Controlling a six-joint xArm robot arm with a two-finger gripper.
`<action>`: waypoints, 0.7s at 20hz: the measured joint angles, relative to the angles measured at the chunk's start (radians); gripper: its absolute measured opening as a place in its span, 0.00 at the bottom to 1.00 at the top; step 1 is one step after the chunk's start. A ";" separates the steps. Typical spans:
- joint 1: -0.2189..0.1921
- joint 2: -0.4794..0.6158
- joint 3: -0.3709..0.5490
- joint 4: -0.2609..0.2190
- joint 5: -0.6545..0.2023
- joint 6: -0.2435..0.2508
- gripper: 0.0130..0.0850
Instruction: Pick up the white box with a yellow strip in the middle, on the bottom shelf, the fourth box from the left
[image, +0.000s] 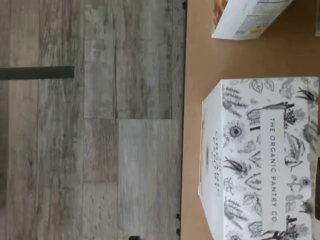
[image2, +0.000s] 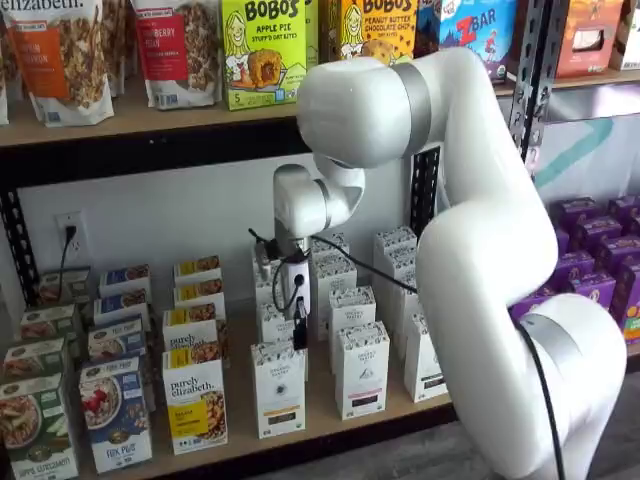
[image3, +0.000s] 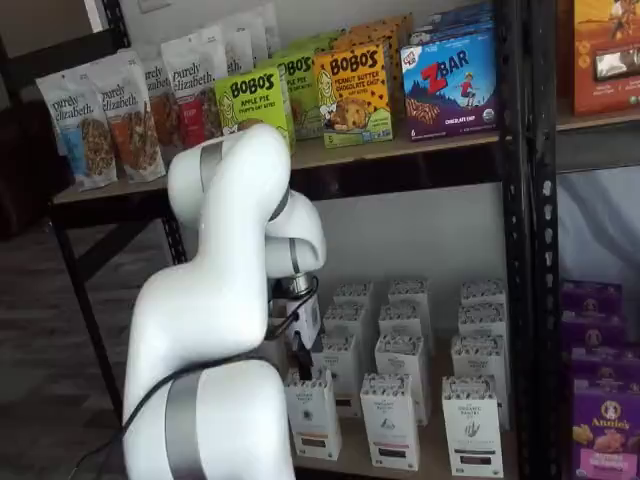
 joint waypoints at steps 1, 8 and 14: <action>0.002 0.006 -0.008 0.002 0.005 0.000 1.00; 0.016 0.062 -0.073 0.006 0.026 0.012 1.00; 0.020 0.119 -0.137 0.020 0.020 0.005 1.00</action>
